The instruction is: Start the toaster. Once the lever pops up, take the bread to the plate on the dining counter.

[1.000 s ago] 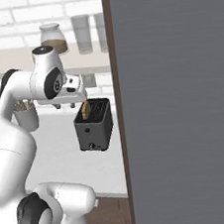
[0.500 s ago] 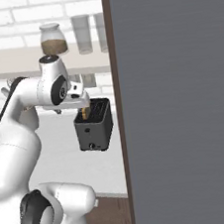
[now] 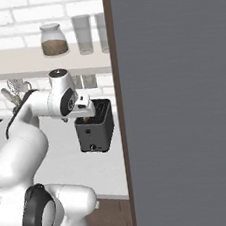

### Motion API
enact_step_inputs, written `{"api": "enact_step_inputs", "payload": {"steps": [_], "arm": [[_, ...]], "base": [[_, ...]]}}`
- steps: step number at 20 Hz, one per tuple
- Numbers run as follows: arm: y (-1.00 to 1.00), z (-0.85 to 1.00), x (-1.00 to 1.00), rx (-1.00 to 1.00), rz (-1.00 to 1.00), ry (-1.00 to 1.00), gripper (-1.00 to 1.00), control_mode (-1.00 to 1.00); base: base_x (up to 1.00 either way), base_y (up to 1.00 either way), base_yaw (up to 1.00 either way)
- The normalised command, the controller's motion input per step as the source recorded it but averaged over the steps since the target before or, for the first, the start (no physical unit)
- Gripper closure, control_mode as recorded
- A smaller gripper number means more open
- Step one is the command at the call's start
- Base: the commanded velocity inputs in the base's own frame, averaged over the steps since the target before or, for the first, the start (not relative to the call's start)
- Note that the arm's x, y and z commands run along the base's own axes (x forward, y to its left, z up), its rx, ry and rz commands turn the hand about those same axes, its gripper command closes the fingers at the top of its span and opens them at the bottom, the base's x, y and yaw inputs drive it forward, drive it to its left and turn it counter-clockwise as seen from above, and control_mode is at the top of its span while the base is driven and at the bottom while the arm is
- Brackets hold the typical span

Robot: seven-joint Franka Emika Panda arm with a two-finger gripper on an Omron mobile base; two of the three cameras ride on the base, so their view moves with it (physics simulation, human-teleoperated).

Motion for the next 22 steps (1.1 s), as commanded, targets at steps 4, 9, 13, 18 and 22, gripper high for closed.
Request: {"api": "enact_step_inputs", "payload": {"steps": [4,9,13,18,22], "arm": [[0.0,-0.46,0.41,0.0,0.0,0.0,-1.0,-1.0],[0.0,-0.3,0.36,0.0,0.0,0.0,-1.0,-1.0],[0.0,-0.35,0.03,0.0,0.0,0.0,-1.0,-1.0],[0.0,-0.24,0.0,0.0,0.0,0.01,-1.0,-1.0],[0.0,-0.16,0.0,0.0,0.0,0.02,-1.0,-1.0]], "base": [[0.0,0.0,0.0],[0.0,0.0,0.0],[0.0,0.0,0.0],[0.0,0.0,0.0],[0.0,0.0,0.0]]}}
